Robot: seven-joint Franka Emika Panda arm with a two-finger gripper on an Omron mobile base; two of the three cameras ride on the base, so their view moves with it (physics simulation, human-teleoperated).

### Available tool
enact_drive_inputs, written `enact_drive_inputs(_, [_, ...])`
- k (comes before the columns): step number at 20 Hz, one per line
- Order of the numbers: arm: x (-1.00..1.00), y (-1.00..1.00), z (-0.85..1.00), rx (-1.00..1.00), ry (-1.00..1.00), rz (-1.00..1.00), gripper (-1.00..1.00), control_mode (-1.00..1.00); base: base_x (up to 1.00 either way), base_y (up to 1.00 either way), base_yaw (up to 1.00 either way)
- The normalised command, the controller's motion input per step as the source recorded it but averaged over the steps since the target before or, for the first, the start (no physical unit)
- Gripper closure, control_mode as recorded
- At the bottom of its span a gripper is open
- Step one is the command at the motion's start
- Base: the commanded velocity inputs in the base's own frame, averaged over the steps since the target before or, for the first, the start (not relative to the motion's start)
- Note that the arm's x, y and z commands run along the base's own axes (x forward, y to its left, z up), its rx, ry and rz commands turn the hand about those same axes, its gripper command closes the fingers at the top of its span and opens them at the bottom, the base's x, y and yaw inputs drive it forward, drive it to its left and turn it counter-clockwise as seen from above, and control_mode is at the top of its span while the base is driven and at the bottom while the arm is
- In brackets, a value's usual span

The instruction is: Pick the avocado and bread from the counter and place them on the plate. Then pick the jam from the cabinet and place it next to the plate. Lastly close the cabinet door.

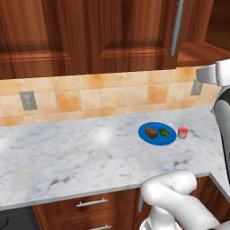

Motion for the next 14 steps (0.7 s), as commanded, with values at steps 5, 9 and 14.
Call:
enact_drive_inputs(5, [-0.36, 0.0, -0.11, 0.0, -0.07, 0.0, -1.0, -1.0, 0.0, 0.0, 0.0])
enact_drive_inputs(9, [-0.43, 0.0, -0.02, 0.0, -0.1, 0.0, -1.0, -1.0, 0.0, 0.0, 0.0])
enact_drive_inputs(14, [-0.55, 0.0, 0.0, 0.0, -0.11, 0.0, -1.0, -1.0, 0.0, 0.0, 0.0])
